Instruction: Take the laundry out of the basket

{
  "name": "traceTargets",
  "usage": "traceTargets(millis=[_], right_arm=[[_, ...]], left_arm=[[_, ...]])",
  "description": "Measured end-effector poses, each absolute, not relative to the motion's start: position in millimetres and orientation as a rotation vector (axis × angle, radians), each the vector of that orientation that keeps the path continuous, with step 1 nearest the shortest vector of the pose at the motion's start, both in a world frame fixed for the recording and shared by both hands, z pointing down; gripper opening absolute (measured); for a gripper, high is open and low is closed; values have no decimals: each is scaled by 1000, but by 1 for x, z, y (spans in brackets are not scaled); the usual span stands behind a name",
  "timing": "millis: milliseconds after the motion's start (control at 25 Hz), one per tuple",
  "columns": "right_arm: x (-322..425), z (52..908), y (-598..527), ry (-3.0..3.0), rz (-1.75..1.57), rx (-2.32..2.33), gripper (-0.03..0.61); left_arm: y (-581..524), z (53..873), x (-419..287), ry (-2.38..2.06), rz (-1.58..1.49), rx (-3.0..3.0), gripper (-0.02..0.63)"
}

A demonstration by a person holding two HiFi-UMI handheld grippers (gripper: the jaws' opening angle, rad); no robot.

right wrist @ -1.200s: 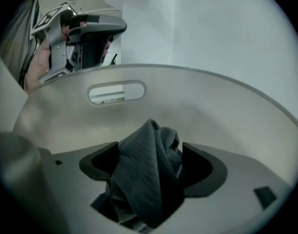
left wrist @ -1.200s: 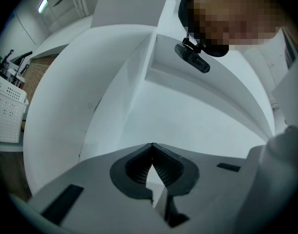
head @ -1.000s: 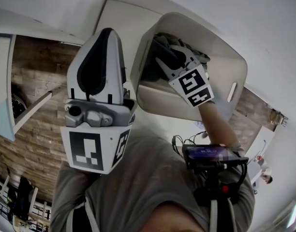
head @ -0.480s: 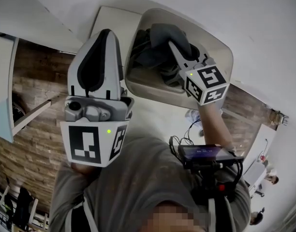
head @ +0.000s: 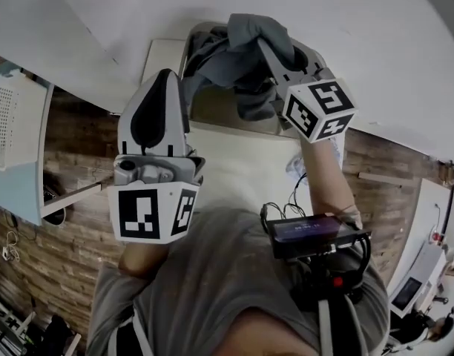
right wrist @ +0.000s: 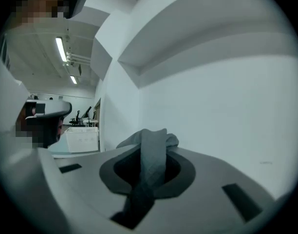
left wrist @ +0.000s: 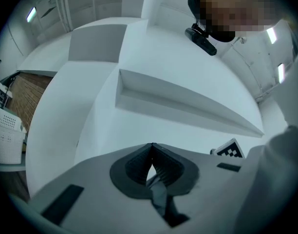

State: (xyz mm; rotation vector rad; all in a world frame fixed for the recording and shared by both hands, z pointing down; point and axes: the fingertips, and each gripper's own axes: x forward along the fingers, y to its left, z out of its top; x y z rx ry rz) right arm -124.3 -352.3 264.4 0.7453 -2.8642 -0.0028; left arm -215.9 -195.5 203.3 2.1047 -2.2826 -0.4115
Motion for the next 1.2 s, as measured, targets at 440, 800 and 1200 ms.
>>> traceTargets(millis=[440, 800, 1200], right_arm=[[-88, 81, -287, -3202, -284, 683, 54], [-58, 1, -197, -3369, -370, 505, 54], [-47, 38, -111, -3342, -358, 406, 54]], left_arm=[[-117, 164, -161, -2405, -417, 2138, 8], [-42, 157, -137, -2505, -399, 2071, 8], [22, 154, -131, -2528, -366, 2067, 8]])
